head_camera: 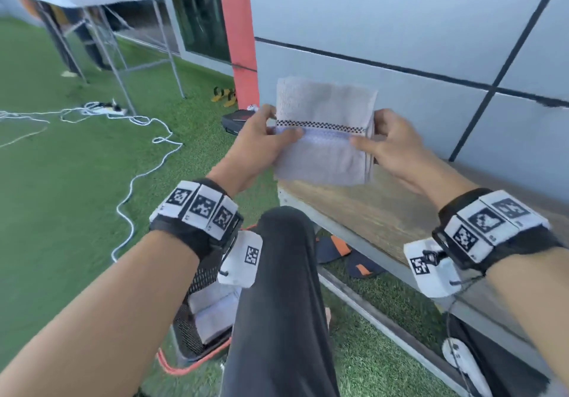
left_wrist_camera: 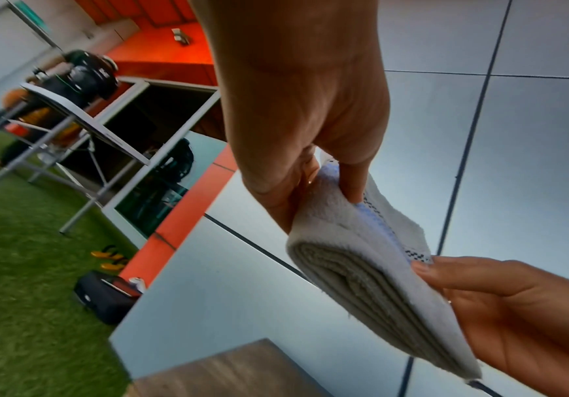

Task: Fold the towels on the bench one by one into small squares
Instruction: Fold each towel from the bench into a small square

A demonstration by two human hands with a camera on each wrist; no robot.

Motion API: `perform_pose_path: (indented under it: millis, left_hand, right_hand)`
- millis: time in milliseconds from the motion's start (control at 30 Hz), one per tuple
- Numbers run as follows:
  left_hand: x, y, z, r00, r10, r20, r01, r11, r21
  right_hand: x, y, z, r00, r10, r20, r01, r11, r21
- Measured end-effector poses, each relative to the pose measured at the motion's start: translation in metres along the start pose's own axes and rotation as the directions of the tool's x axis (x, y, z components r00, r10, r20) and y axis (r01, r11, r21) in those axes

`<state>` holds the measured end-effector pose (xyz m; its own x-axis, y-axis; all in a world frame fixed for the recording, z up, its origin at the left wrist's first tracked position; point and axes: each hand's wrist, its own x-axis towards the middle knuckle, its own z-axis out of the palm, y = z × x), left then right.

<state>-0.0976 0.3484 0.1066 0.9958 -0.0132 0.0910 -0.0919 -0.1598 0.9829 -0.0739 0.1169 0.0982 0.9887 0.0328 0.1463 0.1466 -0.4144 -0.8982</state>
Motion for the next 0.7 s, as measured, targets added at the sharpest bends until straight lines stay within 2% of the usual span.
perform_pose_path:
  millis: [200, 367, 500, 600, 700]
  left_hand:
    - [0.019, -0.052, -0.060, 0.995, -0.089, -0.048, 0.088, 0.996, -0.025]
    - [0.028, -0.142, -0.095, 0.954, -0.267, -0.136, 0.262, 0.964, -0.051]
    - [0.013, -0.235, -0.117, 0.877, -0.445, -0.184, 0.437, 0.896, -0.083]
    - [-0.012, -0.303, -0.124, 0.805, -0.544, -0.236, 0.545, 0.836, -0.064]
    - [-0.036, -0.358, -0.128, 0.746, -0.583, -0.321, 0.603, 0.797, -0.047]
  right_hand:
    - [0.040, 0.008, 0.070, 0.986, 0.013, 0.163, 0.000, 0.997, -0.078]
    - [0.065, 0.055, 0.145, 0.948, 0.047, 0.316, 0.013, 0.982, -0.186]
    - [0.069, 0.109, 0.213, 0.868, 0.093, 0.488, 0.037, 0.967, -0.251]
    - [0.065, 0.159, 0.266, 0.756, 0.164, 0.633, 0.035, 0.957, -0.289]
    - [0.053, 0.196, 0.313, 0.665, 0.259, 0.700, -0.002, 0.939, -0.345]
